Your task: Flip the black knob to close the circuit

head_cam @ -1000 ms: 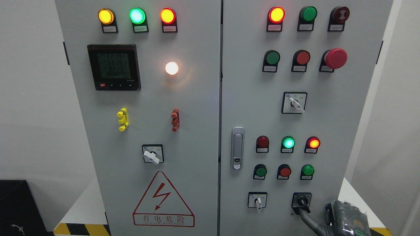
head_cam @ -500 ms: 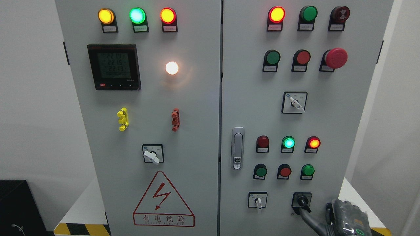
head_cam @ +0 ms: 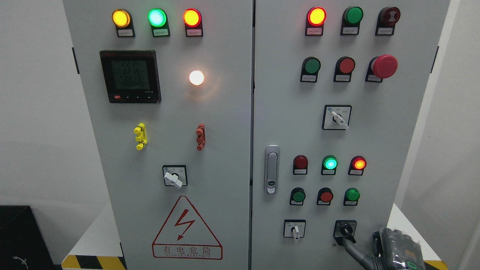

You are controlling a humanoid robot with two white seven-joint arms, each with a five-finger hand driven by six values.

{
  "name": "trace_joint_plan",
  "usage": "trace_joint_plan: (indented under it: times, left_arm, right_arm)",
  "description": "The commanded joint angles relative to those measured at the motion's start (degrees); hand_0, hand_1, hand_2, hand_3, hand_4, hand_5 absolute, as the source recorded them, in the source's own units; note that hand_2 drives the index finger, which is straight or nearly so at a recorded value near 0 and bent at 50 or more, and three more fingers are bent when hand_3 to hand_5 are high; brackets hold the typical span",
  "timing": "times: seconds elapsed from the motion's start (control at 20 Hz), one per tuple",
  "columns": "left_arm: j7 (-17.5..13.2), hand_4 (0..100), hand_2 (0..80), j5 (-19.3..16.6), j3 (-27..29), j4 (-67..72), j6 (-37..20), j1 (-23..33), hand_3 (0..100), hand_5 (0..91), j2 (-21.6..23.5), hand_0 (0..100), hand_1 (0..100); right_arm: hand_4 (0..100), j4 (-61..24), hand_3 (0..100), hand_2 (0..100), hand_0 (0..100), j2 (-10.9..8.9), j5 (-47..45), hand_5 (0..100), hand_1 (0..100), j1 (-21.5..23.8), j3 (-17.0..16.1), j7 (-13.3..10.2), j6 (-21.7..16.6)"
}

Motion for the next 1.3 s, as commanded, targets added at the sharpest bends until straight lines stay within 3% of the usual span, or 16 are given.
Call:
trace_joint_plan:
  times: [0.0, 0.65, 1.25]
  left_arm:
    - [0.0, 0, 0.0, -1.2, -1.1, 1.2, 0.1, 0.0, 0, 0.0, 0.0, 0, 0]
    - [0.0, 0, 0.0, -1.2, -1.2, 1.2, 0.0, 0.0, 0, 0.0, 0.0, 0, 0]
    - [0.0, 0, 0.0, -1.2, -1.1, 1.2, 0.1, 0.0, 0, 0.0, 0.0, 0, 0]
  right_arm:
    - [78, -0.1, 95, 78, 0, -0.63, 0.0, 80, 15, 0.0, -0.9, -0.3, 0.0]
    - [78, -0.6, 95, 78, 0, -0.63, -1.0, 80, 16, 0.4, -0.8, -0.3, -0.1]
    - [78, -2.7, 94, 78, 0, -0.37, -1.6, 80, 16, 2.1, 2.8, -0.4, -0.2]
